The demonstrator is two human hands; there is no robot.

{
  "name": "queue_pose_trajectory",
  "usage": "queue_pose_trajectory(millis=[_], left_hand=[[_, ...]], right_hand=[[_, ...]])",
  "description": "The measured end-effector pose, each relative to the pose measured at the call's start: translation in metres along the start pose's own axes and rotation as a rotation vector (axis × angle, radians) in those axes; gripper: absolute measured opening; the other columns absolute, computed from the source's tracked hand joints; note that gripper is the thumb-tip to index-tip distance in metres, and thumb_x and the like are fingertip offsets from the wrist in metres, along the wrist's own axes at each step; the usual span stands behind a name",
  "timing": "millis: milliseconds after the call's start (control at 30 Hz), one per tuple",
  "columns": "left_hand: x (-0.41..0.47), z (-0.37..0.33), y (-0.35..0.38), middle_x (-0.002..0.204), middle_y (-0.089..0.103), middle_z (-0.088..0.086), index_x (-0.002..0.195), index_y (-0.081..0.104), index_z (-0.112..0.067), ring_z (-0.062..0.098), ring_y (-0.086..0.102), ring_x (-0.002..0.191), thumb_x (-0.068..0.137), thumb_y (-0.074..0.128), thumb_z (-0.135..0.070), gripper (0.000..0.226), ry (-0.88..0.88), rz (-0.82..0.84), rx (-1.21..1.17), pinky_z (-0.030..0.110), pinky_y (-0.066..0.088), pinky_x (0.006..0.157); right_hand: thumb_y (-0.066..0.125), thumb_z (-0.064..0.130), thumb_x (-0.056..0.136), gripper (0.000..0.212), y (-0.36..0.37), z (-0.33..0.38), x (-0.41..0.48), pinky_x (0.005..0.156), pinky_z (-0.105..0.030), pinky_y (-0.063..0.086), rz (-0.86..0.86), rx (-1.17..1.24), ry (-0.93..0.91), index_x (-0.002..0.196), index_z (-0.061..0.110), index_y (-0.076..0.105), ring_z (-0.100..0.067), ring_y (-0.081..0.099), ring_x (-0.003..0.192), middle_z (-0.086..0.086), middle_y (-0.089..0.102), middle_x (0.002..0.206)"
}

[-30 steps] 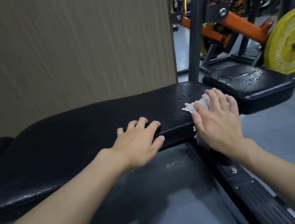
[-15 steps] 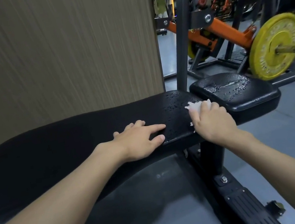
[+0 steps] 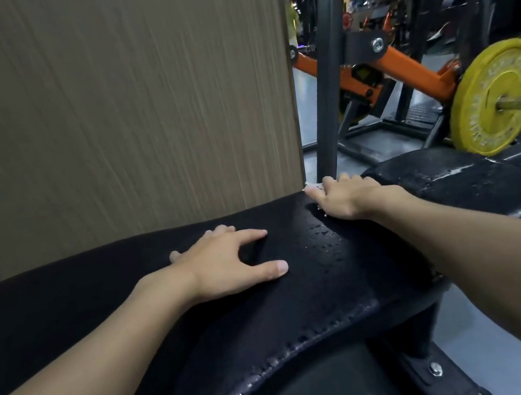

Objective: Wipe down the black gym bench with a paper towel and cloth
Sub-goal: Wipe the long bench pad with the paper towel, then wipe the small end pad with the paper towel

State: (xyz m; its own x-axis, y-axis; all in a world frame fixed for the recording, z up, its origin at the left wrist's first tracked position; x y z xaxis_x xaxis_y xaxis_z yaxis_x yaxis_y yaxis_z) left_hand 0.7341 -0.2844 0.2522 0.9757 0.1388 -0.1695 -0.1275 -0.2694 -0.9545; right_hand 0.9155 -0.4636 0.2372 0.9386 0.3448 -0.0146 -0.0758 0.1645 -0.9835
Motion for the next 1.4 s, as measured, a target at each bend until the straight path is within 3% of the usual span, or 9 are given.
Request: queue_pose_trajectory(millis=[233,367,500,600,733,867,1067,1200,1400], left_hand=[[0.004,0.059,-0.031,0.133,0.041,-0.01,0.139,0.042,-0.027,0.012,0.048,0.121,0.074,0.071,-0.062,0.079,0.008,-0.074,-0.217,0.03,0.04,0.102],[-0.022,0.102,-0.039,0.13,0.037,-0.009,0.129,0.045,-0.019,0.012,0.047,0.116,0.088,0.063,-0.047,0.053,-0.097,-0.09,-0.246,0.029,0.042,0.097],[-0.052,0.133,-0.05,0.126,0.042,-0.012,0.126,0.049,-0.022,0.005,0.045,0.112,0.096,0.054,-0.025,0.031,-0.141,-0.092,-0.415,0.021,0.036,0.09],[-0.066,0.151,-0.065,0.127,0.05,-0.009,0.13,0.053,-0.023,0.004,0.049,0.11,0.095,0.057,-0.023,0.035,-0.242,-0.113,-0.65,0.02,0.036,0.091],[-0.082,0.166,-0.078,0.137,0.051,-0.002,0.142,0.044,-0.016,0.015,0.053,0.119,0.09,0.064,-0.038,0.06,-0.583,-0.077,-1.254,0.034,0.044,0.103],[-0.097,0.153,-0.091,0.111,0.068,0.01,0.113,0.062,-0.007,0.028,0.066,0.104,0.091,0.065,-0.038,0.038,-0.765,0.062,-1.651,0.046,0.055,0.091],[-0.086,0.14,-0.133,0.081,0.063,0.01,0.077,0.053,-0.005,0.026,0.066,0.073,0.087,0.065,-0.008,0.016,-0.648,-0.235,-1.253,0.052,0.06,0.065],[-0.064,0.086,-0.13,0.087,0.062,0.004,0.09,0.054,-0.014,0.024,0.061,0.074,0.088,0.054,-0.021,0.007,-0.514,-0.134,-1.009,0.043,0.055,0.07],[-0.033,-0.028,-0.083,0.099,0.055,-0.007,0.11,0.056,-0.019,0.006,0.052,0.084,0.092,0.052,-0.014,0.019,-0.331,0.098,-0.843,0.023,0.04,0.072]], right_hand=[[0.013,0.058,0.1,0.061,0.023,0.115,0.011,0.108,-0.046,0.027,0.069,-0.148,-0.226,0.129,0.022,0.053,-0.031,0.043,0.131,-0.009,0.052,0.136],[0.025,0.046,0.104,0.045,0.032,0.163,-0.002,0.104,-0.041,0.03,0.034,-0.067,-0.28,0.119,0.017,0.056,-0.03,0.05,0.121,-0.008,0.059,0.124],[0.038,0.024,0.105,0.025,0.007,0.187,-0.017,0.074,-0.03,0.033,-0.068,0.535,-0.103,0.09,0.013,0.054,-0.022,0.057,0.082,-0.005,0.061,0.086],[0.043,0.023,0.104,0.021,0.0,0.222,-0.044,0.057,-0.023,0.042,0.045,1.161,0.192,0.09,0.014,0.056,-0.007,0.057,0.06,0.004,0.059,0.073],[0.043,0.029,0.106,0.031,0.0,0.28,-0.093,0.082,-0.033,0.056,0.579,1.798,0.577,0.106,0.007,0.064,-0.022,0.069,0.089,-0.011,0.074,0.1],[0.047,0.02,0.097,0.025,-0.032,0.315,-0.123,0.104,-0.042,0.047,0.869,2.03,0.597,0.108,0.004,0.063,-0.03,0.063,0.112,-0.019,0.066,0.12],[0.044,0.005,0.091,0.038,-0.07,0.302,-0.125,0.103,-0.04,0.047,0.898,1.953,0.526,0.123,-0.002,0.063,-0.032,0.066,0.106,-0.022,0.066,0.122],[0.037,-0.002,0.089,0.049,-0.071,0.237,-0.123,0.099,-0.039,0.05,0.742,1.959,0.619,0.135,-0.001,0.056,-0.031,0.063,0.114,-0.02,0.062,0.131],[0.042,0.003,0.088,0.025,-0.077,0.075,-0.133,0.073,-0.029,0.045,0.49,1.912,0.764,0.099,0.012,0.062,-0.021,0.063,0.082,-0.007,0.066,0.095]])
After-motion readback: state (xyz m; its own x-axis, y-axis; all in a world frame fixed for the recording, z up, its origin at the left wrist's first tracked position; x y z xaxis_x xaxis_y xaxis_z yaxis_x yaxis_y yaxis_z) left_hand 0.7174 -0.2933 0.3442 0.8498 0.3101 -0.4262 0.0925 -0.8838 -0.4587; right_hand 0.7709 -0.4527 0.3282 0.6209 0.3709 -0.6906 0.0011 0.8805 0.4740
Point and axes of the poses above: each hand's wrist, its own x-axis towards the middle knuckle, its own y-axis out of the palm, z = x × y, the point moved 7 cm from there along x, towards the middle knuckle
